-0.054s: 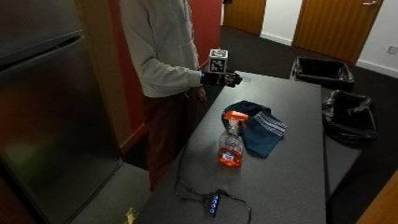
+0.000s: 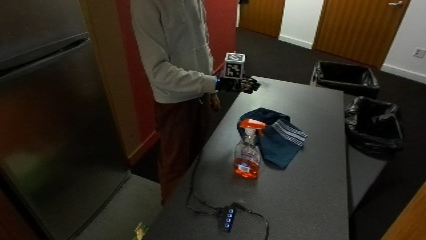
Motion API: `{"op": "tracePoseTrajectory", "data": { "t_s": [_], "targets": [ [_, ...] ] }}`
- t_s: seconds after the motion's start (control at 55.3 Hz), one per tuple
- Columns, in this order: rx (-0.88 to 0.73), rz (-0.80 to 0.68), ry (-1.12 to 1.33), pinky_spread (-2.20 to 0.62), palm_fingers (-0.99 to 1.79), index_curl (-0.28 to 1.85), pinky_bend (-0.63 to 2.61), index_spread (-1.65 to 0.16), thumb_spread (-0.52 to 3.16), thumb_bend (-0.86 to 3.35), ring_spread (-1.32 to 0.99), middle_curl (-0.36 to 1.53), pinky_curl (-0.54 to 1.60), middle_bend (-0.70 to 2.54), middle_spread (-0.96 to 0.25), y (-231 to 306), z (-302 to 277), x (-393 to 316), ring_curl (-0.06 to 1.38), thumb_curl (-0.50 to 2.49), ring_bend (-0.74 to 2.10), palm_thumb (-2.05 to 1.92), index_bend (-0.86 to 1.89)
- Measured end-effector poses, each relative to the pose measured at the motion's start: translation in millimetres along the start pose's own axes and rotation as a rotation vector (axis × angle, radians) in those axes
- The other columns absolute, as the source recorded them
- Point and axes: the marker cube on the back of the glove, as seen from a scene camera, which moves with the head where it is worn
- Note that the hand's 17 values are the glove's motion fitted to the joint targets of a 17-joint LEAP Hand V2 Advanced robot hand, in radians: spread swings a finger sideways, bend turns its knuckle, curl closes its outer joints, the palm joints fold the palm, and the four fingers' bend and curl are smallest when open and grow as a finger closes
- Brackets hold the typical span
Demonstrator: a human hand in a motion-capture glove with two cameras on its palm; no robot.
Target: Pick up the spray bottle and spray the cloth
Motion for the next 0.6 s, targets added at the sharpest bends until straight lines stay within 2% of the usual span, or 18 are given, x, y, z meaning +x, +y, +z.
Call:
{"op": "tracePoseTrajectory", "data": {
  "t_s": [0.145, 0.416, 0.597],
  "targets": [
    [0.033, 0.055, 0.000, 0.16, 0.16, 0.16, 0.41, -0.37, 0.83, 0.20, 0.03, 0.13, 0.19, 0.20, -0.03, -4.6, 1.3, -11.1, 0.07, 0.17, 0.18, 0.49, 0.18],
    [0.088, 0.158, -0.047, 0.19, 0.11, 0.24, 0.39, -0.42, 0.99, 0.10, 0.04, 0.21, 0.25, 0.18, -0.03, -7.9, -3.4, -14.8, 0.11, 0.26, 0.19, 0.57, 0.18],
    [0.257, 0.261, -0.126, 0.20, 0.10, 0.26, 0.40, -0.41, 1.01, 0.04, 0.05, 0.24, 0.27, 0.19, -0.02, -10.8, -14.4, -0.6, 0.14, 0.30, 0.20, 0.61, 0.17]
  ]
}}
